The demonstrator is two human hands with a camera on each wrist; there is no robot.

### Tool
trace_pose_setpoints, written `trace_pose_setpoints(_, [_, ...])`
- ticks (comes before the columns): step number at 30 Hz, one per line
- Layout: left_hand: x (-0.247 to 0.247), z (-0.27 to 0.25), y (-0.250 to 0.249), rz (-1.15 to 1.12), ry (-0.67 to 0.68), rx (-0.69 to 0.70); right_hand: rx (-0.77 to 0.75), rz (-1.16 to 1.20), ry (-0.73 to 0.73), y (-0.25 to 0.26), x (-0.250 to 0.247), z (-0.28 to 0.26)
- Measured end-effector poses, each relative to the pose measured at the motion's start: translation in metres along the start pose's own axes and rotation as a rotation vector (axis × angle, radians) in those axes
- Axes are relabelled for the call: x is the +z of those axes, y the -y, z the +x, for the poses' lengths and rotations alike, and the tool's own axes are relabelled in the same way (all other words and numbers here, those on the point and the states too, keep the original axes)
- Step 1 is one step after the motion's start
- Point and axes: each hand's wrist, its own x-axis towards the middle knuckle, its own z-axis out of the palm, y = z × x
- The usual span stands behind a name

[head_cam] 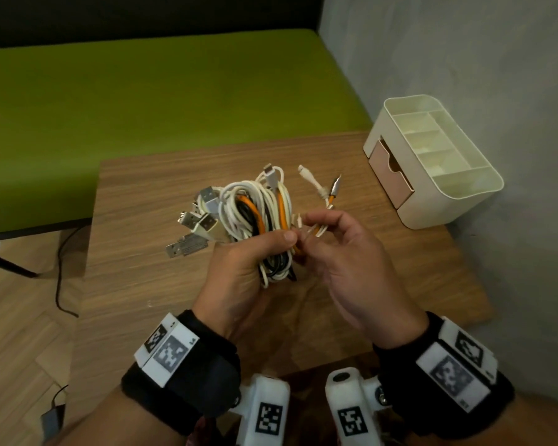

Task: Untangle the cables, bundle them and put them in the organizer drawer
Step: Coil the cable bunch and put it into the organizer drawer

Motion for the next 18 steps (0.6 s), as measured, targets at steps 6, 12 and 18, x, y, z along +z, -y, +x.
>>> trace_pose_setpoints(6, [0.0003, 0.0021, 0.0008, 0.071, -0.081, 0.054, -0.145, -0.15, -0.086, 0.0042, -0.003, -0.0028])
trace_pose_setpoints(12, [0.0049, -0.0001, 0.0024, 0.111, -0.088, 0.071, -0.176, -0.041, -0.183, 0.0031, -0.0012, 0.0])
trace_pose_setpoints(18, [-0.0027, 0.0038, 0.0032, 0.188, -0.096, 0.05, -0.15, -0.221, -0.085, 0.0073, -0.001, -0.0007])
